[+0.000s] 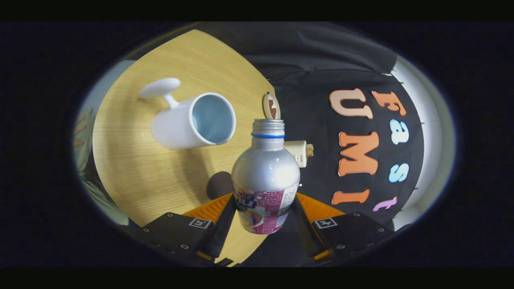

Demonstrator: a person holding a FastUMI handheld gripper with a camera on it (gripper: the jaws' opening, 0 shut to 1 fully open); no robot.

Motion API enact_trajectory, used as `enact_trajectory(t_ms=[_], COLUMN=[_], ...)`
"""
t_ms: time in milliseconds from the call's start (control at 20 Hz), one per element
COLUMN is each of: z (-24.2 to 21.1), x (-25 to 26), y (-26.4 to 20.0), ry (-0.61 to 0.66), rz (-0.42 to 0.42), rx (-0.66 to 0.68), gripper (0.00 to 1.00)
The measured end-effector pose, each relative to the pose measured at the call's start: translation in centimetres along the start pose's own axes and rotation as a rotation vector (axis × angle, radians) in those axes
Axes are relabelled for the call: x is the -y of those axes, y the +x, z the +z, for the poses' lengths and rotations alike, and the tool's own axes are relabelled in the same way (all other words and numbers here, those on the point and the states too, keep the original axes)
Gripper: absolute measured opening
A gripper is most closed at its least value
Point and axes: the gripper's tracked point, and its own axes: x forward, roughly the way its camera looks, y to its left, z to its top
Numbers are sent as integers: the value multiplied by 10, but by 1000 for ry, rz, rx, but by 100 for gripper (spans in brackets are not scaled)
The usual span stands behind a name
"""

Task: Take the bottle from table, then pour the juice into the cup, finally place the bottle on the coaster

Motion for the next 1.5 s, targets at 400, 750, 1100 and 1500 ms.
enact_trajectory(t_ms=[400,750,1100,1500], z=[-9,-19,-27,-34], x=[4,17,14,8], y=[-3,-4,16,50], ry=[372,682,948,1184], rz=[70,95,121,149], rx=[58,94,140,198], gripper=[78,78,78,78])
